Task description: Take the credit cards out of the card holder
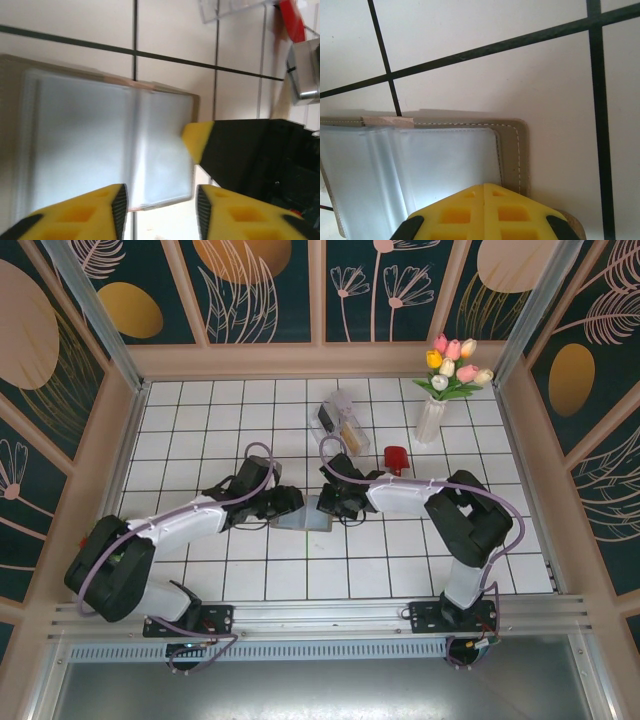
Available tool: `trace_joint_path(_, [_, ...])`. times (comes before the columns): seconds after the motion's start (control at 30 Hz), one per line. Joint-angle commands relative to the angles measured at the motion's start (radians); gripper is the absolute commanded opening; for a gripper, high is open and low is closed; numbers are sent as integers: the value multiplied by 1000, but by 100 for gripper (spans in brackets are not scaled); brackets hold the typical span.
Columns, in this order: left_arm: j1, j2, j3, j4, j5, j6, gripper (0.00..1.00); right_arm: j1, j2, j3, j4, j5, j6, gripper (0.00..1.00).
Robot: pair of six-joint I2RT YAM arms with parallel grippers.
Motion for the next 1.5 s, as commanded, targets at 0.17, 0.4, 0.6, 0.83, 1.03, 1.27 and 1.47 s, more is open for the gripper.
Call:
trace_joint_path(0.17, [22,11,-58,-76,-60,2,59,2,46,2,-43,18,-23,3])
trace_joint_path(0.4, [23,38,-60,-70,-66,19,62,2,48,-2,-42,19,-23,3])
trace_joint_path(0.6, [23,63,-56,-35,-20,30,54,2,47,-2,-46,22,-23,2])
trace_joint_path(0.83, [22,78,-54,-19,2,41,53,3,49,5,-55,27,-28,2])
trace_joint_path(1.03, [22,63,-38,2,51,61,53,2,51,9,-56,22,-30,2])
trace_joint_path(1.27, [22,27,-53,103,190,70,52,2,47,16,-54,19,-32,2])
trace_joint_path(1.47, [22,26,-49,145,228,78,53,2,34,16,-51,19,-30,2])
